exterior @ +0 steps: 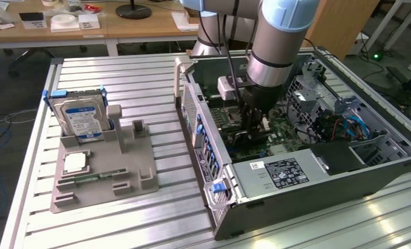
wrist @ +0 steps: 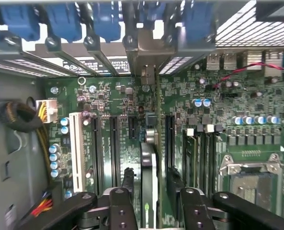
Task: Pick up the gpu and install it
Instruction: 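Insert the gpu into the slot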
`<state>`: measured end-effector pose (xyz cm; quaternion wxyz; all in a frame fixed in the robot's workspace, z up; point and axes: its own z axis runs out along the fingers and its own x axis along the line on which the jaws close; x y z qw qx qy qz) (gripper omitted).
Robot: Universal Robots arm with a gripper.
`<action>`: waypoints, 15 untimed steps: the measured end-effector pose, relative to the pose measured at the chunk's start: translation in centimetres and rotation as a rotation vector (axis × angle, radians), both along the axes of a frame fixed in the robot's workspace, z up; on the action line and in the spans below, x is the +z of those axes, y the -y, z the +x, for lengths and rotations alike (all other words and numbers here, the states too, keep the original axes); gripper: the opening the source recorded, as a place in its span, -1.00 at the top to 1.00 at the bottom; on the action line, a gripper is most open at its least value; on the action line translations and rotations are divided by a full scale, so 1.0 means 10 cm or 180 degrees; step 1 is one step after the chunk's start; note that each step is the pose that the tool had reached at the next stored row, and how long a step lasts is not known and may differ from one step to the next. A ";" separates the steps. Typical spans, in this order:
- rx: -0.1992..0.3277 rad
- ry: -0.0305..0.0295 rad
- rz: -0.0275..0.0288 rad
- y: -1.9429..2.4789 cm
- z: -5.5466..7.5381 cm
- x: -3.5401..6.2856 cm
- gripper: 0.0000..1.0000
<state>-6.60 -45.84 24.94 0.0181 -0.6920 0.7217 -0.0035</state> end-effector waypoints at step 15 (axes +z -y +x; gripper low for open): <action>0.0000 0.0033 0.0002 0.000 0.00 0.226 0.57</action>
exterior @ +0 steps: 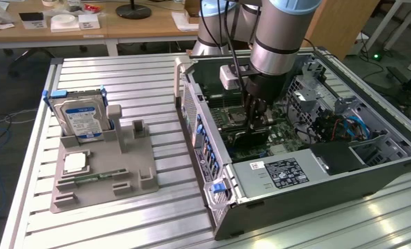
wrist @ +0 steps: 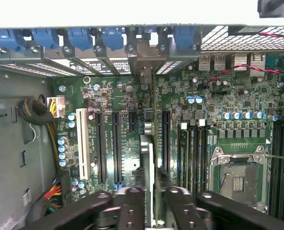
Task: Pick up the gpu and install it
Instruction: 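Insert the gpu into the slot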
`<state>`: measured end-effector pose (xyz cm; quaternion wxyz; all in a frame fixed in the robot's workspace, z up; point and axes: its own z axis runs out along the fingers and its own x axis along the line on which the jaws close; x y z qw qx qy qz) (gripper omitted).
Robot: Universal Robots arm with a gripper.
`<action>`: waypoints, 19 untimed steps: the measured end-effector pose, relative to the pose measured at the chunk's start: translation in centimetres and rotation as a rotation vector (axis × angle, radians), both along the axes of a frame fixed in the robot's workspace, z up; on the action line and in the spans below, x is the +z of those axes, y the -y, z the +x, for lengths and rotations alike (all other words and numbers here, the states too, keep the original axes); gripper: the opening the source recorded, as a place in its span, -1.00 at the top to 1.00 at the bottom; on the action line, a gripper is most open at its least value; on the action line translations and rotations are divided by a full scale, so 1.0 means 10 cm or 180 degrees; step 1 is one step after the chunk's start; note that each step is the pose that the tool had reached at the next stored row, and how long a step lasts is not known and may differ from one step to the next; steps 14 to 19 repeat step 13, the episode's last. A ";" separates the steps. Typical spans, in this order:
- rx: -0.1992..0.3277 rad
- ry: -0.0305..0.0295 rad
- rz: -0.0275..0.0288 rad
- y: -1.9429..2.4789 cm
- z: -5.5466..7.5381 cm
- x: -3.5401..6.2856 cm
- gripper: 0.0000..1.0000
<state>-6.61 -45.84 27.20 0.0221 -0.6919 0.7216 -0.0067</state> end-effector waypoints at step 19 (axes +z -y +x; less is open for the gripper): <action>0.0000 0.0000 0.0000 0.000 0.00 0.000 0.79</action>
